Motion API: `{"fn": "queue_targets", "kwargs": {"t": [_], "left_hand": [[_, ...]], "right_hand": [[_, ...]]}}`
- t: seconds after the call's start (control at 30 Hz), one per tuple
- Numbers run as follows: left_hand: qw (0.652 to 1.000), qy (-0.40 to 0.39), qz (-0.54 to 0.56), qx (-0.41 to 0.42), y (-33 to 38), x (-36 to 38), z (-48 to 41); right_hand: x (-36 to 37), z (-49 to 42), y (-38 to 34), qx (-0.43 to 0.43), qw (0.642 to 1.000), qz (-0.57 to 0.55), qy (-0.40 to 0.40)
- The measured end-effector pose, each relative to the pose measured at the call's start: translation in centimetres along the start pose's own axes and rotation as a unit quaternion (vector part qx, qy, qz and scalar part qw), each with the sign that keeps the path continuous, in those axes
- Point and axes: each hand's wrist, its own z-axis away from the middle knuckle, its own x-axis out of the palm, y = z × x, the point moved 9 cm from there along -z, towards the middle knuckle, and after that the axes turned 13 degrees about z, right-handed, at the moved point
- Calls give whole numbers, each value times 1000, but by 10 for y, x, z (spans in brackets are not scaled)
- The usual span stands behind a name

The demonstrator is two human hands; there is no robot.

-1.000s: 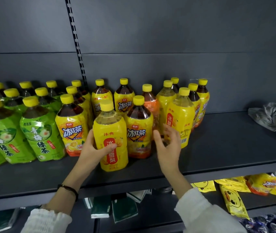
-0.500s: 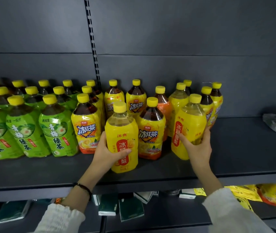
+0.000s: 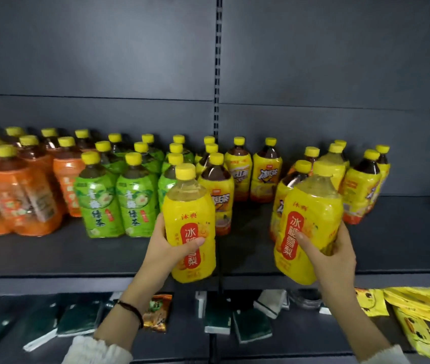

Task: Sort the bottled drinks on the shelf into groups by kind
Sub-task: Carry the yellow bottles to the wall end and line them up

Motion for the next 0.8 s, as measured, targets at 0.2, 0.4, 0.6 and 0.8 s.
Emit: {"fn": "queue_targets", "kwargs": {"t": [0.2,0.4,0.6,0.8], "left_hand": [[999,17,-21,18,38,-111,26],[997,64,-25,25,64,-208,42],[991,128,-23,36,80,-289,42],[980,180,-37,73,103,-362,19]], "right_hand": [[98,64,-55,-18,998,-22,-50],[201,119,-88,-6,988,-69,-136],[296,148,-95,3,974,-62,-216],[396,160,-119,-23,955,-74,-285]]}}
